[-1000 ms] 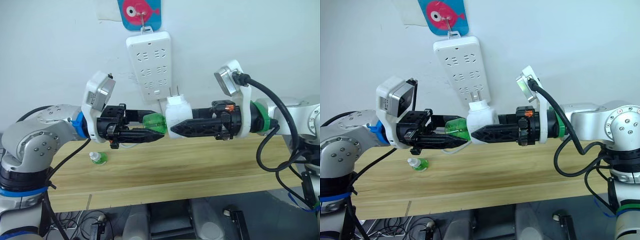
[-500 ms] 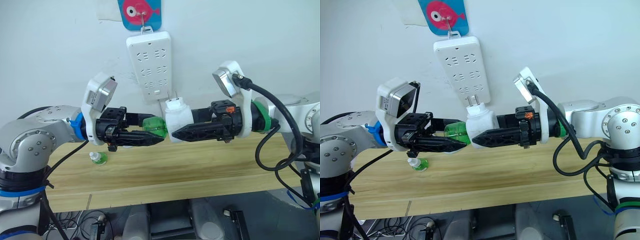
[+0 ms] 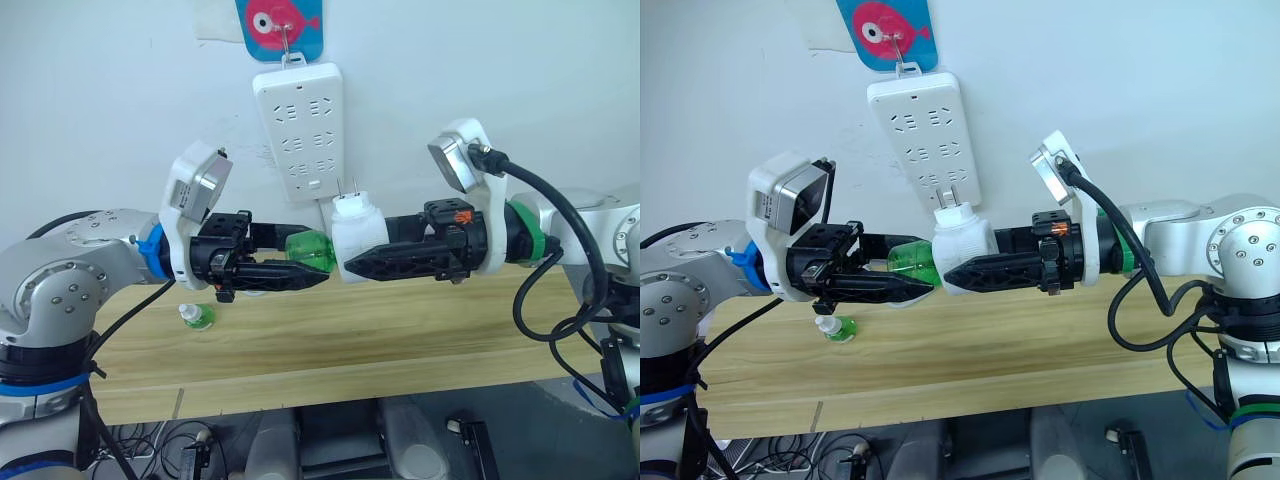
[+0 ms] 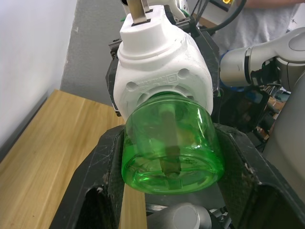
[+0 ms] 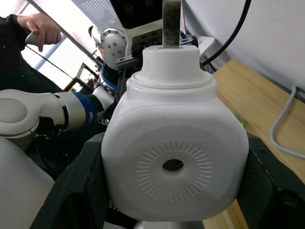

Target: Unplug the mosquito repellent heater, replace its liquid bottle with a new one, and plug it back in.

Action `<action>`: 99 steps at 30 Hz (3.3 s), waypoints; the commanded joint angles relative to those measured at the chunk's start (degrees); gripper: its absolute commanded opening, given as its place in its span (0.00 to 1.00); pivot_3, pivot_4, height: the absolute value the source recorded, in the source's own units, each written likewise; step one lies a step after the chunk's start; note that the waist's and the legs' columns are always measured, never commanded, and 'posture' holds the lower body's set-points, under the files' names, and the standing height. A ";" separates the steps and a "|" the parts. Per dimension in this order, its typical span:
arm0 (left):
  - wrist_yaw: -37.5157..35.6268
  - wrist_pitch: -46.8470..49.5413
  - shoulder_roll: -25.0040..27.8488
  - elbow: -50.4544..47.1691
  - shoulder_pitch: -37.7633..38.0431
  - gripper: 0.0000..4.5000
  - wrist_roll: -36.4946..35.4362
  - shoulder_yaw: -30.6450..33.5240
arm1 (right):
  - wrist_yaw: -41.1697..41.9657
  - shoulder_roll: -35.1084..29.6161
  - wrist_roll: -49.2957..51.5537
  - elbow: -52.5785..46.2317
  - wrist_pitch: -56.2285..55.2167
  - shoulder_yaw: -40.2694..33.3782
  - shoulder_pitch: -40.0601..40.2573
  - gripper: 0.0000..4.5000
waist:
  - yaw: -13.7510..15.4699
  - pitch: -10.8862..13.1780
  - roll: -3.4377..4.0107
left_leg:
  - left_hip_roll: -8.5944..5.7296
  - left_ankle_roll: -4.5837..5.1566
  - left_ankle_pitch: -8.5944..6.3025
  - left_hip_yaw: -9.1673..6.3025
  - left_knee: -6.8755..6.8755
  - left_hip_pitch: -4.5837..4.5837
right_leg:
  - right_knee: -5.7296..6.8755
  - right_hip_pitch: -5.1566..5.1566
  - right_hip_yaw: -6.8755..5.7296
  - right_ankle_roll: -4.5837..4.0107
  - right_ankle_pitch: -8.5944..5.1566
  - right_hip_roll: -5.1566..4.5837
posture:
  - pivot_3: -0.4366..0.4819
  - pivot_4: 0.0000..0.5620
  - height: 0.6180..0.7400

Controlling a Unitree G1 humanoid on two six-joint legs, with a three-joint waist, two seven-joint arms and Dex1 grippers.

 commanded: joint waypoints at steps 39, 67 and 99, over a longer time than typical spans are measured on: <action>-2.69 -2.28 1.77 -2.73 1.08 0.50 -1.11 4.59 | -7.93 -6.27 0.27 -2.90 -2.43 -1.27 1.47 0.67 | 0.03 0.00 0.00 | 0.00 0.04 -0.02 0.00 0.22 0.00 | 0.17 0.00 0.02 0.00 0.00 0.00 | 0.31 0.49 0.92; -8.44 -4.71 3.75 -2.91 3.20 0.50 4.09 2.31 | 9.20 -7.27 -19.65 -5.73 -3.31 1.68 -0.33 0.67 | 0.13 0.00 0.00 | -0.04 0.07 -0.04 -0.04 0.58 0.05 | 0.78 -0.04 0.07 0.00 -0.01 0.01 | 0.31 0.49 0.92; -6.51 -7.74 1.24 -1.14 5.25 0.50 6.19 5.72 | 21.76 -8.70 -13.08 -3.44 2.69 -8.76 5.35 0.67 | 1.38 -0.02 -0.02 | -0.03 0.06 -0.03 -0.01 0.57 0.04 | 0.77 -0.07 0.10 0.00 -0.01 0.02 | 0.30 0.45 0.92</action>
